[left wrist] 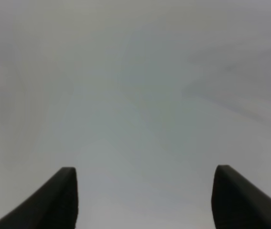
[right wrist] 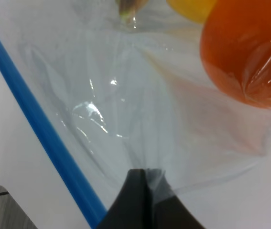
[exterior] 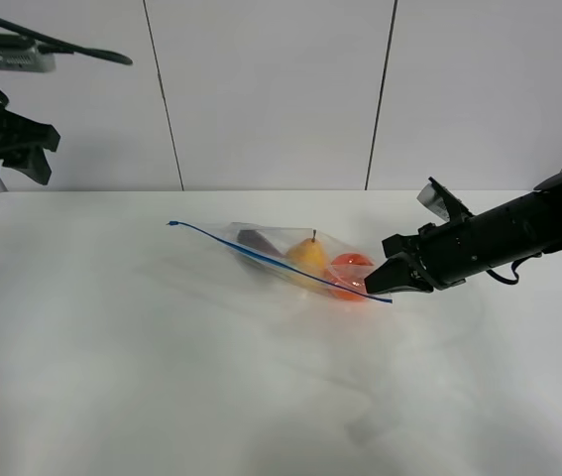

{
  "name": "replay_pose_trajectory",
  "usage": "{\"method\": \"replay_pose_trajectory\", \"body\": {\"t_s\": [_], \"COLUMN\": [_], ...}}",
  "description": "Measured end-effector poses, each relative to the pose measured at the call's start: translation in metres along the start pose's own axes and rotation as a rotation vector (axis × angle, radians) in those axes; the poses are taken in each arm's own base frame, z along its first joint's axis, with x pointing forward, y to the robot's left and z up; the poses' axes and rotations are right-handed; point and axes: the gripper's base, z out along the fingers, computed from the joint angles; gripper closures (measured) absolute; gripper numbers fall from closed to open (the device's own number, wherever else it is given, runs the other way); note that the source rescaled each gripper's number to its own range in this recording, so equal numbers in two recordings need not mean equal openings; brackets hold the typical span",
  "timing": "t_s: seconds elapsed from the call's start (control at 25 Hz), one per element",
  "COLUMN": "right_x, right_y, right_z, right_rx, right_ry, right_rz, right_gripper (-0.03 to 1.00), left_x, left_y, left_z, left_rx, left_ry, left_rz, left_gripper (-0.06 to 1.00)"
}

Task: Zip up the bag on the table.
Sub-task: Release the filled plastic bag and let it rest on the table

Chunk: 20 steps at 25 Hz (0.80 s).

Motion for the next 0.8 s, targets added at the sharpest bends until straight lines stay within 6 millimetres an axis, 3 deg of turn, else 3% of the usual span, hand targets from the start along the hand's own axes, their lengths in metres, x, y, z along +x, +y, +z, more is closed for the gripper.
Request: {"method": "replay_pose_trajectory", "body": {"t_s": [0.24,0.4,0.8], "right_x": [0.000,0.001,0.000], "right_y": [0.000,-0.001,-0.001], "right_z": [0.000,0.000,0.000], "right_rx": [0.004,0.008,0.013], "right_ry": [-0.001,0.006,0.005], "right_rz": [0.003,0.002,0.004], "right_gripper": [0.97,0.97,0.97], "left_x": [0.018,0.051,0.154], "left_y": [0.003,0.003,0.001], "left_z": [-0.081,-0.126,-0.188], "left_rx": [-0.006,-0.011,-0.022], "left_ry": [-0.130,-0.219,-0.371], "left_rz": [-0.004,-0.007,-0.009], "left_gripper": [0.00,0.00,0.00]}}
